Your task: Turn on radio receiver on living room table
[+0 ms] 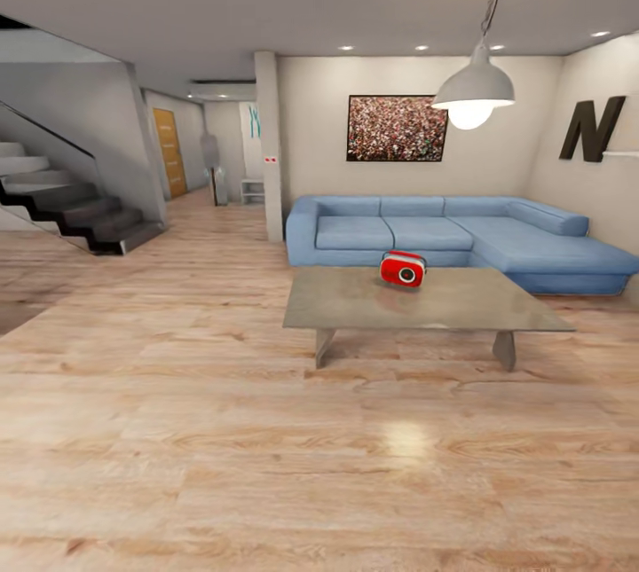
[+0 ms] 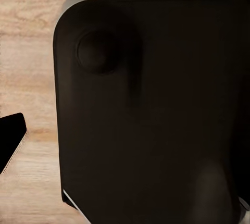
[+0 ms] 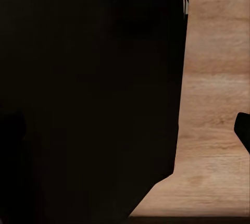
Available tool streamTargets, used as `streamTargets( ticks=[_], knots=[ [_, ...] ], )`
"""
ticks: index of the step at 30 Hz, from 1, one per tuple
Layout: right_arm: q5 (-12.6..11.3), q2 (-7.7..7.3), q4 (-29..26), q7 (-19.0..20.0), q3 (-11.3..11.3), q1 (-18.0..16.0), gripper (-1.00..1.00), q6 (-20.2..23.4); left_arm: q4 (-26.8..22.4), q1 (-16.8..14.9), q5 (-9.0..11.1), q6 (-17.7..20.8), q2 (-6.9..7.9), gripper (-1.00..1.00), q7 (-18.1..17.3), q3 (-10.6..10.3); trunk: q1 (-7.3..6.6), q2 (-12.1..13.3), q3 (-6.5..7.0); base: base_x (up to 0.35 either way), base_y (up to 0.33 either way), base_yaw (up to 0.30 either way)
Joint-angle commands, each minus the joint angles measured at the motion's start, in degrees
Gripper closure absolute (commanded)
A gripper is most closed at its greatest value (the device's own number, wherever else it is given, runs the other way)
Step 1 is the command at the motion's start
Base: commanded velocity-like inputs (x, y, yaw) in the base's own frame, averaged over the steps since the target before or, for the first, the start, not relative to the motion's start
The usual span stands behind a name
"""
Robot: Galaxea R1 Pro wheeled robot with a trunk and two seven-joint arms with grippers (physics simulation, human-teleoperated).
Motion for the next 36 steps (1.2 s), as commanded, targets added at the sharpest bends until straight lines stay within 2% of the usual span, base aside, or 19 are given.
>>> streamTargets(
  ticks=[1,14,23,36],
  knots=[
    [0.0,0.0,0.0,0.0,0.0,0.0,-1.0,0.0,0.0,0.01,0.0,-0.03,0.0,-1.0,0.0,0.0,0.0,0.0,0.0,0.0,0.0,-0.282],
    [0.0,0.0,0.0,-0.02,-0.03,0.0,-1.0,0.0,-0.08,0.0,0.02,-0.22,0.01,-1.0,0.0,-0.14,0.0,0.0,0.0,0.0,0.0,-0.271],
    [0.0,0.0,0.0,-0.43,0.0,0.0,-1.0,0.04,-0.09,-0.01,0.14,-0.07,0.01,-1.0,0.06,-0.11,0.0,0.0,0.0,0.034,0.0,-0.026],
    [0.0,0.0,0.0,-0.44,0.0,0.0,-1.0,0.06,-0.09,-0.01,0.33,0.29,0.04,-1.0,0.22,-0.16,0.0,0.0,0.0,0.287,0.0,-0.001]
  ],
)
